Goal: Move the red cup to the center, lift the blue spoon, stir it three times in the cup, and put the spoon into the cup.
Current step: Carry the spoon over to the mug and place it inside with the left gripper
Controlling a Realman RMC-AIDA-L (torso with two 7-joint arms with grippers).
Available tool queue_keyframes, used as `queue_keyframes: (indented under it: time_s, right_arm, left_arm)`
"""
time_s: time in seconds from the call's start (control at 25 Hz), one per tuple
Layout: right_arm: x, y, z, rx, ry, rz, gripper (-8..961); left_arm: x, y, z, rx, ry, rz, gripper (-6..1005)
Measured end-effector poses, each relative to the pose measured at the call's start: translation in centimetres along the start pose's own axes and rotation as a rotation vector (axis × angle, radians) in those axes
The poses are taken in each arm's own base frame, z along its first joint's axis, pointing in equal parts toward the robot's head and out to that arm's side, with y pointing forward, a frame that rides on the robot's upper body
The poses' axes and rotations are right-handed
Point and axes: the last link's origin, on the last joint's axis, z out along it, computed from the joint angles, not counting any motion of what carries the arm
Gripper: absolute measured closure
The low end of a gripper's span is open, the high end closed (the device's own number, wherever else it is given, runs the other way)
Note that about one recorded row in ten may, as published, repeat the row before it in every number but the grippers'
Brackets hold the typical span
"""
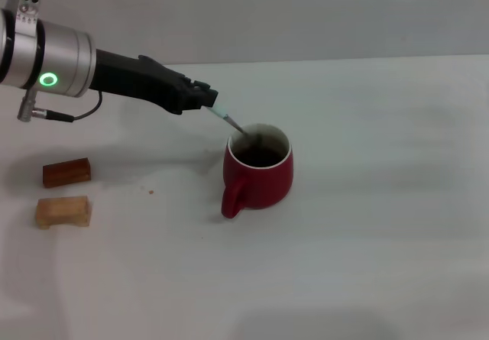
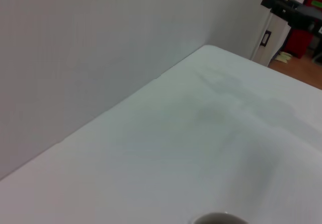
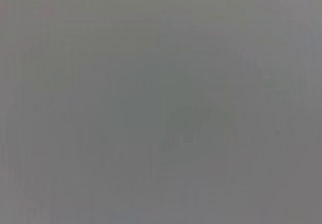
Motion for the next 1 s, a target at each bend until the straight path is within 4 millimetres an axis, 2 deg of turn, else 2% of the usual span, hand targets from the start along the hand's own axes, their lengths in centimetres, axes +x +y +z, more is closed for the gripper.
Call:
queue_keyframes:
  time_s: [0.44,1.0]
  right_arm:
    - [-0.2,0.7,0.3,-0.027,-0.003,-0.012,464]
    - [0.0,0.6,0.2,-0.027,0.004,-0.014,465]
  left_arm:
    - [-1.0,0.5,-0.6,-0.047,-0.041,-0.006,784]
    - [-0.3,1.2,1.5,-0.044,-0.052,0.032,772]
